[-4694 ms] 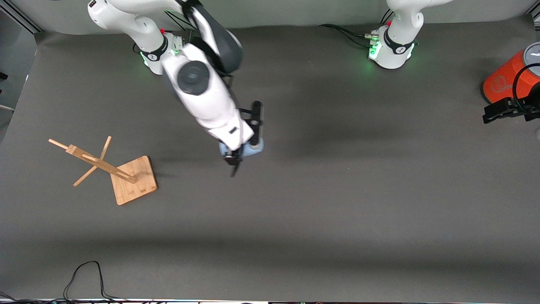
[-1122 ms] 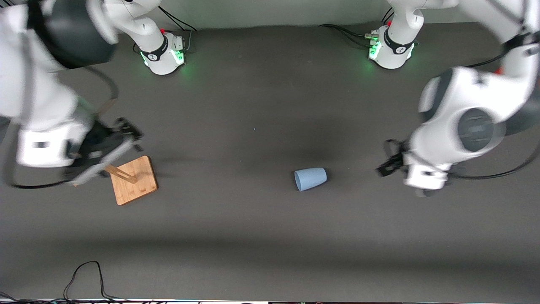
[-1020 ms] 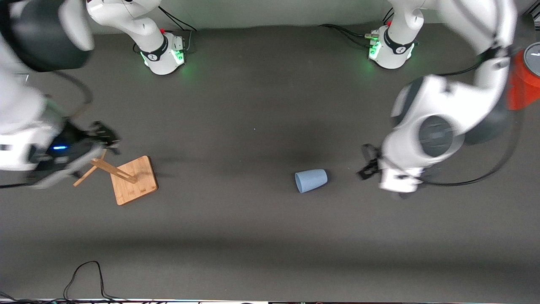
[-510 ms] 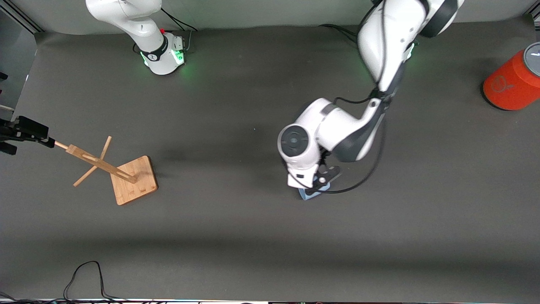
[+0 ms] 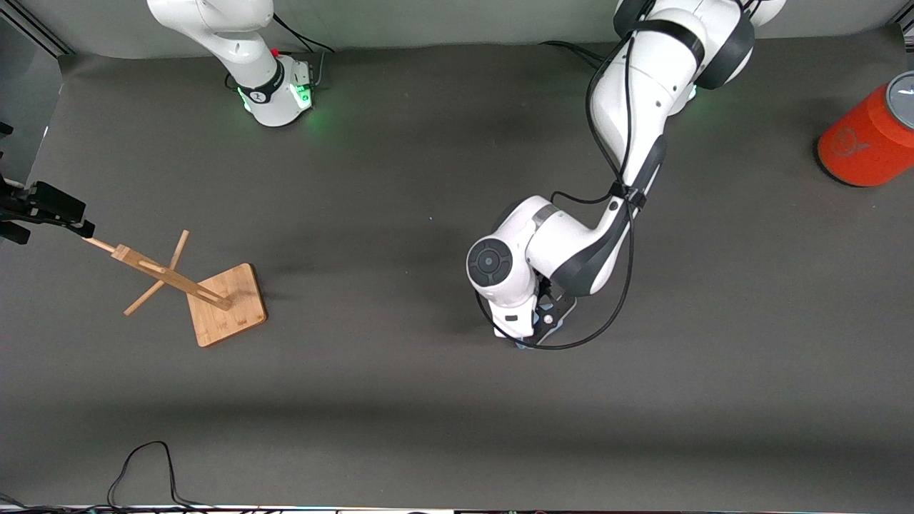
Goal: Rotate and upright cup with both arms
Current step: 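Withdraw the right gripper while the left gripper reaches the cup, then grasp the cup with the left gripper and rotate it upright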
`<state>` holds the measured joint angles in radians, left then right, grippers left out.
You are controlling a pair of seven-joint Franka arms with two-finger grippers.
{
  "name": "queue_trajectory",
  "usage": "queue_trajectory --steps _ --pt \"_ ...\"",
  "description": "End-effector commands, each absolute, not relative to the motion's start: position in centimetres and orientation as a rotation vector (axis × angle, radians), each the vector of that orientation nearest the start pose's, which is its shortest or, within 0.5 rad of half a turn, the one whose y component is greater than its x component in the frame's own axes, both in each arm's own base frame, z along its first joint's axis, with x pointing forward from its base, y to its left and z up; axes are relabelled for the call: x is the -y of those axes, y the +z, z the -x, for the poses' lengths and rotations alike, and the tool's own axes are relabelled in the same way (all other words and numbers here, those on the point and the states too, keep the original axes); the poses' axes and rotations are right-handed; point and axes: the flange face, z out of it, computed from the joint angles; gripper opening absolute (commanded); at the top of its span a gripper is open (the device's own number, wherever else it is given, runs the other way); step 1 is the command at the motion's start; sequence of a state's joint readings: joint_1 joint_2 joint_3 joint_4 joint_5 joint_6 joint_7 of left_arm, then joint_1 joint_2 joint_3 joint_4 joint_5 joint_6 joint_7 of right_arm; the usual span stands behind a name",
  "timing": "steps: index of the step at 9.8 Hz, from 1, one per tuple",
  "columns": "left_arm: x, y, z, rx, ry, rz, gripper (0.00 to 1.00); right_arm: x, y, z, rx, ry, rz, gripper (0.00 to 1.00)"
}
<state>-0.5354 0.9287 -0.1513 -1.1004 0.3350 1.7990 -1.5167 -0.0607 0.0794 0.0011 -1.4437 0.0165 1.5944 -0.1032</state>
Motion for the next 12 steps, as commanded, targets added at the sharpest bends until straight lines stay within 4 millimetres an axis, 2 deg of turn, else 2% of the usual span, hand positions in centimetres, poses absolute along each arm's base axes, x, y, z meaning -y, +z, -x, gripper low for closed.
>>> queue_trajectory --steps 1,2,4,5,7,12 --pt "43.1 23.2 -61.6 1.070 -0.140 2.630 1.00 3.9 63.7 -57.9 0.024 -0.128 3.143 1.00" --pt "43.2 23.7 -61.7 1.072 -0.146 2.641 1.00 3.8 63.2 -57.9 0.024 -0.121 3.141 1.00" --pt "43.7 26.7 -62.4 1.104 -0.162 2.671 1.00 3.9 62.8 -57.7 0.014 -0.113 3.141 1.00" --pt "43.9 27.5 -62.7 1.122 -0.180 2.684 1.00 3.7 62.9 -57.6 0.019 -0.111 3.141 1.00" --pt "43.7 26.0 -62.7 1.137 -0.172 2.664 1.00 3.2 62.8 -57.4 -0.031 -0.097 3.141 1.00" --pt "42.7 22.6 -63.3 1.197 -0.167 2.619 1.00 3.4 62.6 -57.5 0.005 -0.089 3.142 1.00"
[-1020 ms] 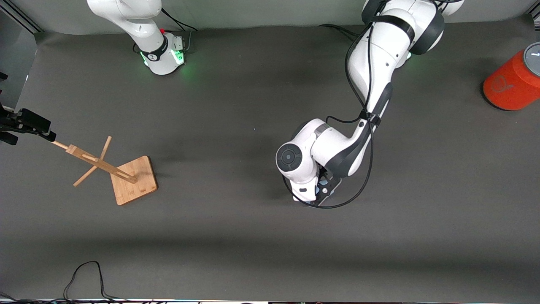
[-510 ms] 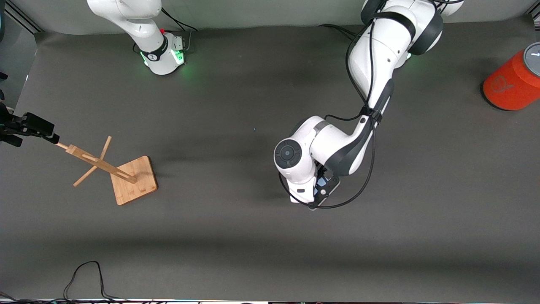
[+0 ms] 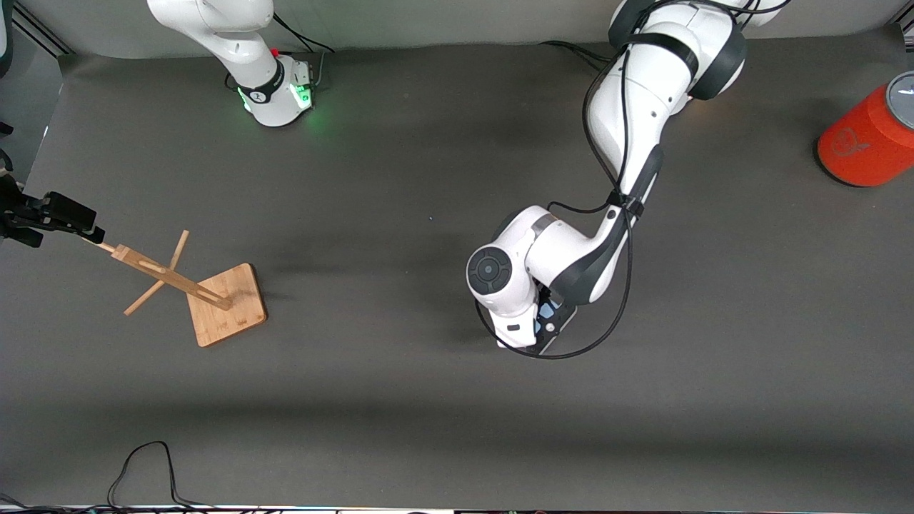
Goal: Rotate and upright cup with both arms
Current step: 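Grasp the cup with the left gripper and rotate it upright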
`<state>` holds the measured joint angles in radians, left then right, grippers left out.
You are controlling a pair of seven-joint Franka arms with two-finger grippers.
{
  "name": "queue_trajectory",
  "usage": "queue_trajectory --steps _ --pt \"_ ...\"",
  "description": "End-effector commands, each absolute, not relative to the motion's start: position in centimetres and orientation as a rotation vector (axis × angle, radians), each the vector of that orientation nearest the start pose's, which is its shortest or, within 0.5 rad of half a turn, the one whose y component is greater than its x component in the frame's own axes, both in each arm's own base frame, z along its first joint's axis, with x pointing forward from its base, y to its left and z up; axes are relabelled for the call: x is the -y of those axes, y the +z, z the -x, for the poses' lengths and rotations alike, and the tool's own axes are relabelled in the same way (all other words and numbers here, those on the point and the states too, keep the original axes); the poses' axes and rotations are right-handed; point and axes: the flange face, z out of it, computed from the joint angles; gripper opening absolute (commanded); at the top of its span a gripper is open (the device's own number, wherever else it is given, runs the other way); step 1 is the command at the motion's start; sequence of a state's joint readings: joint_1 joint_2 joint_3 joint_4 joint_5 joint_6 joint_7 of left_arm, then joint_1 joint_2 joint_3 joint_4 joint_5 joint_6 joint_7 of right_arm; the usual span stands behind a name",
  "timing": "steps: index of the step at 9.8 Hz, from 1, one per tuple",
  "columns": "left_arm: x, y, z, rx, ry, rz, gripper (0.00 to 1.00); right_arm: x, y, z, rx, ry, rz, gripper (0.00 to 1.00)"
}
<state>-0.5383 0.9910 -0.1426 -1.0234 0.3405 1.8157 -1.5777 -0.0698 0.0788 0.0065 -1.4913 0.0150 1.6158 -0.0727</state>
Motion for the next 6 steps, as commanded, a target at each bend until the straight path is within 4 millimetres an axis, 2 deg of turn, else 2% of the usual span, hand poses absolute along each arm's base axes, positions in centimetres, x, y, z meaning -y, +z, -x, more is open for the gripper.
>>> queue_trajectory --steps 1,2,5,6 --pt "42.39 22.59 -63.44 1.204 -0.165 2.614 0.96 3.54 62.38 -57.58 0.000 -0.082 3.142 1.00" --pt "42.28 22.58 -63.48 1.213 -0.163 2.609 0.80 3.73 62.08 -57.80 -0.007 -0.075 3.141 1.00" --pt "42.03 22.83 -63.10 1.217 -0.132 2.575 0.05 3.40 62.11 -57.97 -0.005 -0.077 3.141 1.00" --pt "41.94 23.09 -62.85 1.210 -0.116 2.558 0.00 3.57 62.11 -57.96 -0.005 -0.077 3.141 1.00"
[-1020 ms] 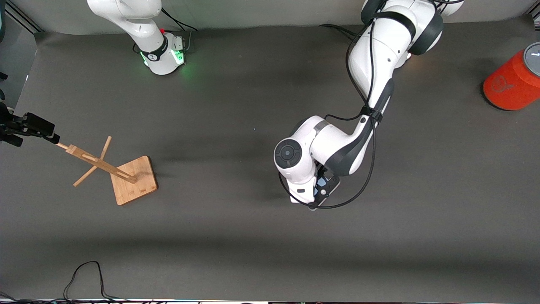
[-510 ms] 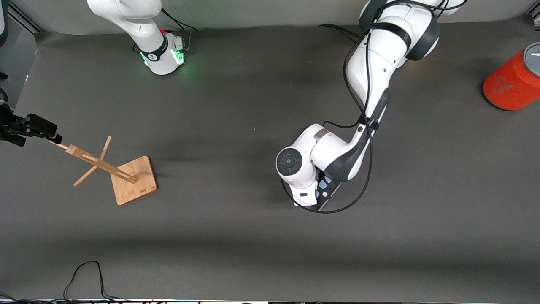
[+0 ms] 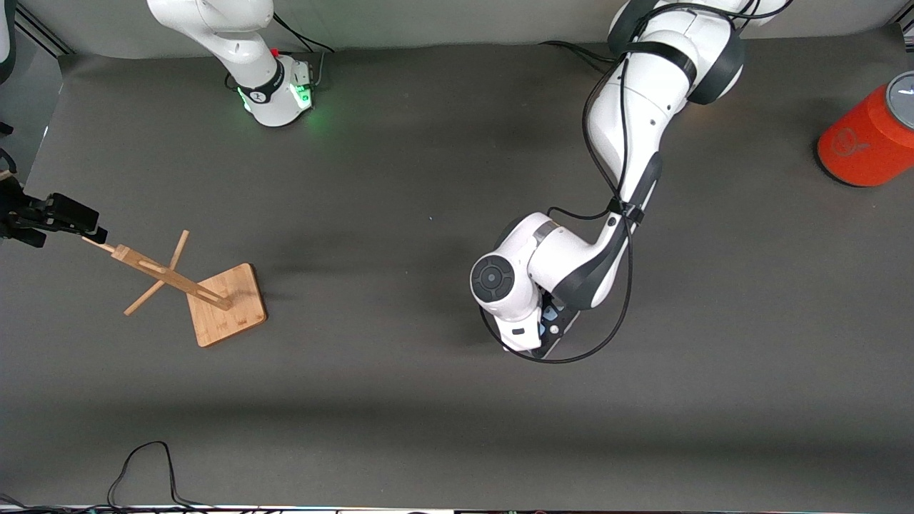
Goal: Rotate and upright cup with both arms
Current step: 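Grasp the cup with the left gripper and rotate it upright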
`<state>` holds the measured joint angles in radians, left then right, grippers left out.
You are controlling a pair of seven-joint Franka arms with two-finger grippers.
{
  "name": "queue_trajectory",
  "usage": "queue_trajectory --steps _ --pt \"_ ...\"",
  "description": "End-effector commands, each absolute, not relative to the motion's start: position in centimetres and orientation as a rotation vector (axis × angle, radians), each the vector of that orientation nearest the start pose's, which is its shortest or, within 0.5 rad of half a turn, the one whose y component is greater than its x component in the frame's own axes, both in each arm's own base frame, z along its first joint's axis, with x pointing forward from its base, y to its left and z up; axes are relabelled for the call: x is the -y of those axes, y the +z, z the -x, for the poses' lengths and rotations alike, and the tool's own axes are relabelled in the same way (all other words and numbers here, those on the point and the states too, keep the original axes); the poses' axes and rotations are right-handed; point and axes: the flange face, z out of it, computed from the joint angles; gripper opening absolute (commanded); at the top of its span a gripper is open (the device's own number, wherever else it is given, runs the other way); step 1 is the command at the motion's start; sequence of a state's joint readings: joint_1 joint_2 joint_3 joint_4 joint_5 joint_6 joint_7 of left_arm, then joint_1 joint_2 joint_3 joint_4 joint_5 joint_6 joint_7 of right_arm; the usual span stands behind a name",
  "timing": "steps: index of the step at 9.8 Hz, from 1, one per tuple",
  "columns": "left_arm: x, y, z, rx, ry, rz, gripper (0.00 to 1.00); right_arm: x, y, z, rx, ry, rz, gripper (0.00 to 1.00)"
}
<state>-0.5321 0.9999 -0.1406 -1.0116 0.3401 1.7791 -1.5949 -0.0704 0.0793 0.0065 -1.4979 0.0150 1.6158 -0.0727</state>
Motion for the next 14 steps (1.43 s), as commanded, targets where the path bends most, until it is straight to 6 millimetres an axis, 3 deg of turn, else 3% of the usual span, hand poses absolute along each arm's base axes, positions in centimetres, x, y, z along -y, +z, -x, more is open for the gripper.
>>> queue_trajectory --steps 1,6,7,11,13,14 --pt "41.9 23.6 -62.6 1.206 -0.094 2.545 0.00 3.5 62.2 -58.0 -0.007 -0.082 3.141 1.00" --pt "43.8 26.2 -59.6 1.043 0.074 2.575 0.00 3.6 62.2 -58.0 -0.007 -0.082 3.144 1.00" --pt "45.1 26.8 -57.7 0.888 0.175 2.610 0.00 3.7 61.9 -58.1 -0.010 -0.077 3.144 1.00" --pt "46.0 31.7 -52.1 0.291 0.748 2.686 0.00 3.5 62.4 -58.3 -0.015 -0.094 3.141 1.00" --pt "45.9 33.2 -51.4 0.030 0.952 2.765 0.00 3.5 62.5 -58.3 -0.017 -0.101 3.141 1.00" --pt "44.4 33.3 -52.6 -0.063 1.104 2.830 0.00 3.5 62.5 -58.3 -0.017 -0.101 3.141 1.00"
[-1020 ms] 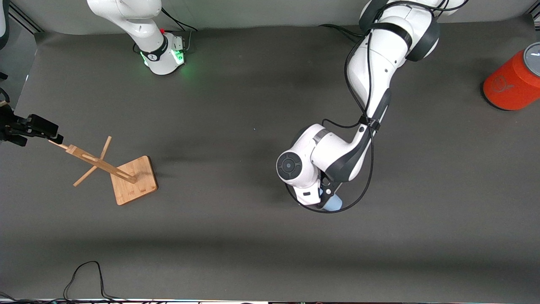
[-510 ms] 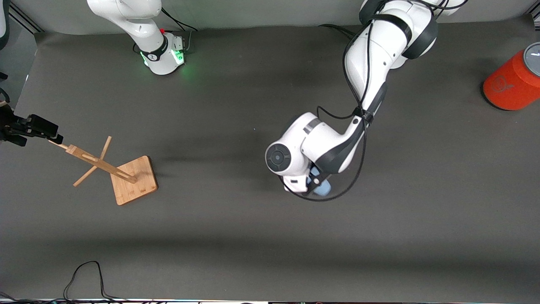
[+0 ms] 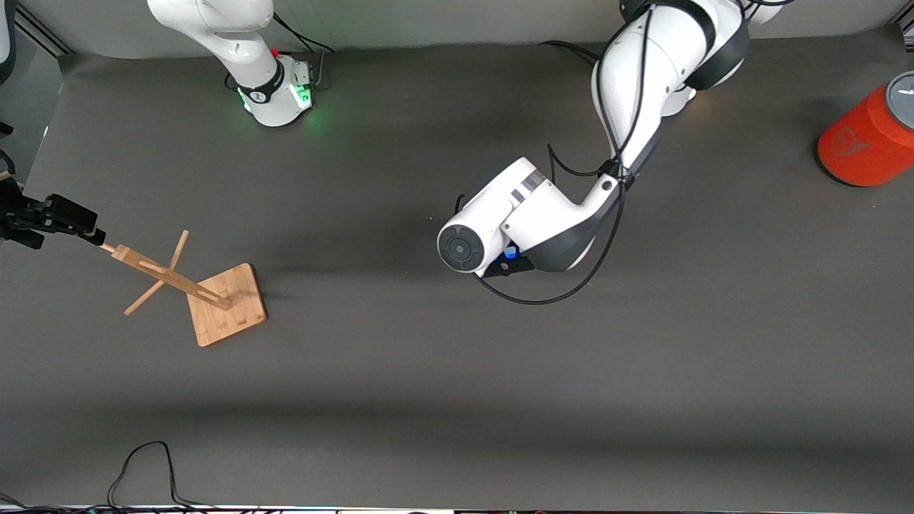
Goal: Rotate and upright cup with both arms
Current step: 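Grasp the cup with the left gripper and rotate it upright, then set the upright cup on the table and open the left gripper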
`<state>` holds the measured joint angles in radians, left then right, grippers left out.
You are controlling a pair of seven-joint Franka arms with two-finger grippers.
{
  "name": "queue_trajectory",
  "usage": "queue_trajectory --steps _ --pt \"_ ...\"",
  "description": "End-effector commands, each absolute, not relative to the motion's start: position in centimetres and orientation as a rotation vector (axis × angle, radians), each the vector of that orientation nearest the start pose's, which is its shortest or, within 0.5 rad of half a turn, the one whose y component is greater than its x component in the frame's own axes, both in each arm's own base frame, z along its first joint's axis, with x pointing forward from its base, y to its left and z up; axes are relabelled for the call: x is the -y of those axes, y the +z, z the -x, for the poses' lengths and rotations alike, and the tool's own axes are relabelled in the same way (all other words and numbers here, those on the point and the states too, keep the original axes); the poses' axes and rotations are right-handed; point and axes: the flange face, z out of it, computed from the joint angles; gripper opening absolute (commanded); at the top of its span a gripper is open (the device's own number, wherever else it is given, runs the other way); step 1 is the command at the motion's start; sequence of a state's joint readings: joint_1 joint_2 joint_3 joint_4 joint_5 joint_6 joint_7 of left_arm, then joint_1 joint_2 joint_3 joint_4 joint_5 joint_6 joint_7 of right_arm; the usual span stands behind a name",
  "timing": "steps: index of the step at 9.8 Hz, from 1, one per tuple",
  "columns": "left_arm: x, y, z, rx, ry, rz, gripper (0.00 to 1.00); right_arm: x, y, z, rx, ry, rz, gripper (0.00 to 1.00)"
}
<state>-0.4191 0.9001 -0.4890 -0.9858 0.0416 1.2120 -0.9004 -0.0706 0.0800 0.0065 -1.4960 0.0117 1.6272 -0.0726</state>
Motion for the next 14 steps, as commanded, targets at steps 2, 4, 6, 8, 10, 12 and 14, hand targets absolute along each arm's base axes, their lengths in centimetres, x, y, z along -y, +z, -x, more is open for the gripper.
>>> queue_trajectory --steps 2,4,6,8,10,12,14 --pt "43.7 32.2 -53.2 -0.143 1.301 2.889 0.00 3.4 62.5 -58.3 -0.015 -0.101 3.144 1.00" --pt "44.5 28.5 -52.7 -0.118 1.317 2.901 0.00 3.4 62.4 -58.3 -0.015 -0.101 3.141 1.00" --pt "45.5 25.9 -51.7 -0.102 1.309 2.911 0.00 3.5 62.4 -58.4 -0.015 -0.101 3.144 1.00" --pt "47.2 23.6 -50.0 -0.108 1.315 2.873 0.00 3.4 61.9 -58.6 -0.015 -0.092 3.141 1.00" --pt "47.0 23.4 -50.1 -0.091 1.315 2.866 0.66 3.4 61.9 -58.7 -0.015 -0.092 3.141 1.00" --pt "46.6 23.5 -50.8 -0.043 1.291 2.867 0.91 3.4 61.8 -58.7 -0.012 -0.087 3.141 1.00" --pt "46.3 25.1 -51.4 -0.035 1.272 2.883 0.97 3.5 61.8 -58.7 -0.012 -0.089 3.141 1.00"
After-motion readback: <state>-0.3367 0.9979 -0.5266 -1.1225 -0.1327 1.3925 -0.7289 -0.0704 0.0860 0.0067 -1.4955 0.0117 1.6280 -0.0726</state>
